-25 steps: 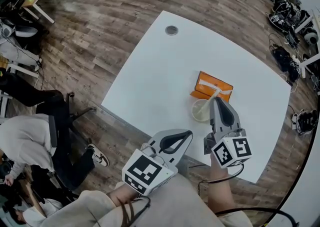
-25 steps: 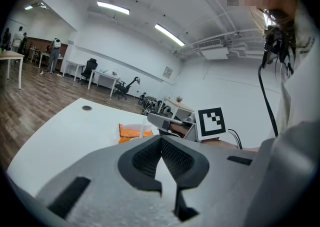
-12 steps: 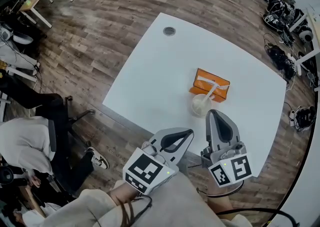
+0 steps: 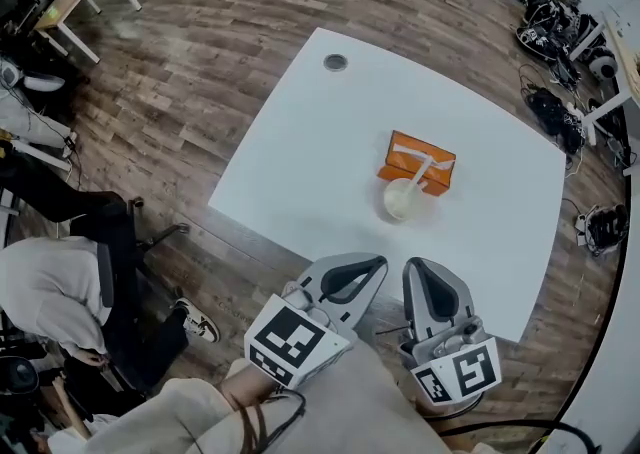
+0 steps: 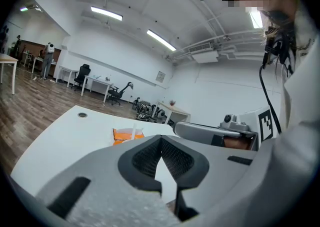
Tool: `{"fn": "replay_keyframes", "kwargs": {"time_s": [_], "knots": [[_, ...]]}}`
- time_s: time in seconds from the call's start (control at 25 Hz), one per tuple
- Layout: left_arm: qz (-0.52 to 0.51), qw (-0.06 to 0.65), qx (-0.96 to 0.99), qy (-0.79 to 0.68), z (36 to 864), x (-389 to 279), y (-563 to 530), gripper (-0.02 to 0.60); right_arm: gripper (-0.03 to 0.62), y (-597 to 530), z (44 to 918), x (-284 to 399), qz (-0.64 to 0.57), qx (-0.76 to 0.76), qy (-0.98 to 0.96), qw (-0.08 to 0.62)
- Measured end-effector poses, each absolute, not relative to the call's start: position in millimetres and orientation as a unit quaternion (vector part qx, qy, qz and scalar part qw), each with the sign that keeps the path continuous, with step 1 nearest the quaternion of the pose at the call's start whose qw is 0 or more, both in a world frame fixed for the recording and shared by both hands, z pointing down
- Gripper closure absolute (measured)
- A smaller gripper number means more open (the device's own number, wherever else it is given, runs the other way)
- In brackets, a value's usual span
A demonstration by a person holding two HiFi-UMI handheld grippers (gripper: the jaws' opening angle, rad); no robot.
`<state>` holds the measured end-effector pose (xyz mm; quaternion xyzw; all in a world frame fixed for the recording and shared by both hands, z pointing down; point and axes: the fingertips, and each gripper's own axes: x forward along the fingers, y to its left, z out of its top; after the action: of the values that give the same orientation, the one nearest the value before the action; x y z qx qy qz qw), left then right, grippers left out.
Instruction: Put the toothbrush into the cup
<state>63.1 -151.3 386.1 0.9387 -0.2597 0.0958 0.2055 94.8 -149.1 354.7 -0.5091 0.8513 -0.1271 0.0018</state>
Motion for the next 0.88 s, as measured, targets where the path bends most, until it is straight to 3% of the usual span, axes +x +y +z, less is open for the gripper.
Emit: {"fn": "replay_keyframes", "kwargs": {"time_s": [0.88], "knots": [[0.082, 0.191, 0.945, -0.252, 380, 54, -119, 0.574, 0.577, -110, 354, 72, -0.128, -0.493, 0.86, 0.0]]}}
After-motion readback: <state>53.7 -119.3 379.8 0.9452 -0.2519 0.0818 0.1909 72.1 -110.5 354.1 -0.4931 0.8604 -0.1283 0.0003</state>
